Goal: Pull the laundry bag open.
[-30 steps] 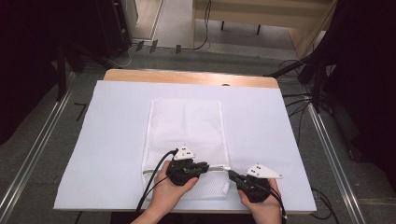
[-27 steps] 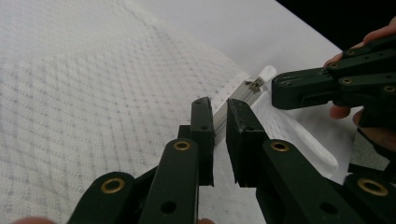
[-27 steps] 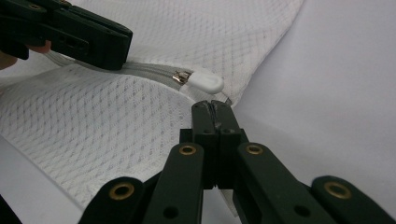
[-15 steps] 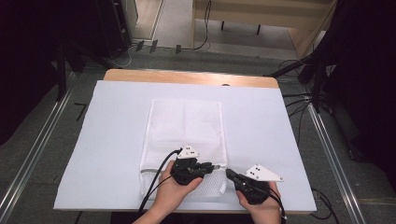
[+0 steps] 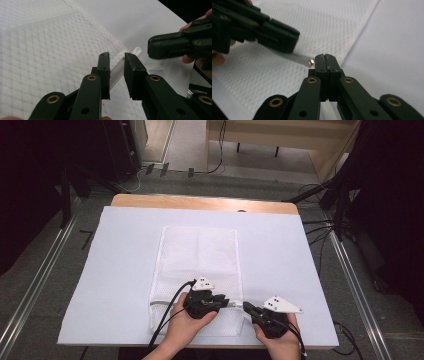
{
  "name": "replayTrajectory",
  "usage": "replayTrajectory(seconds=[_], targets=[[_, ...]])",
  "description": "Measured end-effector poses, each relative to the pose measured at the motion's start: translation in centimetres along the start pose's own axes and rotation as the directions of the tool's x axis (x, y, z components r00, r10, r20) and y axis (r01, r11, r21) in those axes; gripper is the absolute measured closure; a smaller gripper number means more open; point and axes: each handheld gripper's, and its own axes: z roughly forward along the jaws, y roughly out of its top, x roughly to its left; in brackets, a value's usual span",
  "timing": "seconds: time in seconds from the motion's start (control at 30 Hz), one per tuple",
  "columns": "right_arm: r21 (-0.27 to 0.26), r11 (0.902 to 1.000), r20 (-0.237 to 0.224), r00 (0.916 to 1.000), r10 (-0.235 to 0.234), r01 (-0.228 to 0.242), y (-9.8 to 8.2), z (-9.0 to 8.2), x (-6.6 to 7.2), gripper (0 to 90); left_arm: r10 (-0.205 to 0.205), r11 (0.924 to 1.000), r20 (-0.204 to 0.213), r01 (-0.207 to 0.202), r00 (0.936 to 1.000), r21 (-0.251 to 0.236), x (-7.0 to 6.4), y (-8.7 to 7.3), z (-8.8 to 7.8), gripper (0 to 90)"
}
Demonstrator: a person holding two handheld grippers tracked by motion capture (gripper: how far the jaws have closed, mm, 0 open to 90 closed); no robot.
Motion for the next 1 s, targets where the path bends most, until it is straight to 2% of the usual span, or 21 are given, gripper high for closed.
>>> replayTrajectory(seconds=[0.07,0.17,0.27,0.33,0.43,0.47,0.53,0.57,0.63,0.77,0.87,1.0], targets=[[0.034,0.9991,-0.013,0.9996,-0.025,0.025,-0.5,0.2,-0.1,72.3,-0.004,1.0,0.001,0.004,1.0,-0.006,0.2,0.0,-0.3,76.9],[0.048,0.9952,0.029,0.9958,-0.086,0.085,-0.8,0.7,0.5,62.0,-0.008,0.9999,0.0,0.008,1.0,-0.013,0.4,0.1,-0.6,77.2],[0.058,0.9945,0.021,0.9959,-0.088,0.087,-0.8,1.2,0.7,58.7,-0.011,0.9997,0.003,0.011,0.9999,-0.02,0.4,0.1,-0.7,77.2],[0.074,0.9916,0.033,0.9935,-0.109,0.106,-1.1,1.7,1.0,57.7,-0.009,0.9997,0.006,0.009,0.9999,-0.022,0.4,0.2,-0.8,77.3],[0.068,0.986,0.08,0.9844,-0.157,0.152,-1.3,1.8,1.6,60.6,-0.012,0.9997,0.011,0.013,0.9999,-0.021,0.2,0.1,-0.6,77.6],[0.067,0.9868,0.093,0.9838,-0.153,0.147,-1.4,1.8,1.8,62.9,-0.011,0.9998,0.012,0.012,0.9999,-0.019,0.1,0.1,-0.4,77.6],[0.062,0.9881,0.11,0.9829,-0.147,0.141,-1.4,1.9,2.0,71.6,-0.004,1.0,0.019,0.004,0.9998,-0.008,-0.2,0.1,-0.1,77.6],[0.064,0.988,0.11,0.983,-0.147,0.141,-1.4,1.9,2.1,80.2,0.0,1.0,0.022,0.0,0.9997,-0.004,-0.3,0.0,0.1,77.6],[0.072,0.9877,0.102,0.984,-0.146,0.139,-1.2,1.9,2.1,86.7,0.01,0.9999,0.028,-0.01,0.9996,0.007,-0.5,-0.1,0.4,77.5],[0.076,0.9863,0.084,0.9847,-0.153,0.146,-1.0,1.9,2.0,88.5,0.011,0.9998,0.036,-0.012,0.9993,0.014,-0.7,-0.1,0.5,77.4],[0.063,0.9864,0.086,0.9839,-0.157,0.152,-0.8,1.8,2.1,88.7,-0.003,1.0,0.053,0.003,0.9986,0.008,-0.7,0.0,0.4,75.0],[0.035,0.985,0.094,0.9806,-0.172,0.169,-0.3,1.4,2.6,88.8,-0.048,0.9987,0.076,0.049,0.996,-0.013,-0.7,0.1,0.2,65.5]])
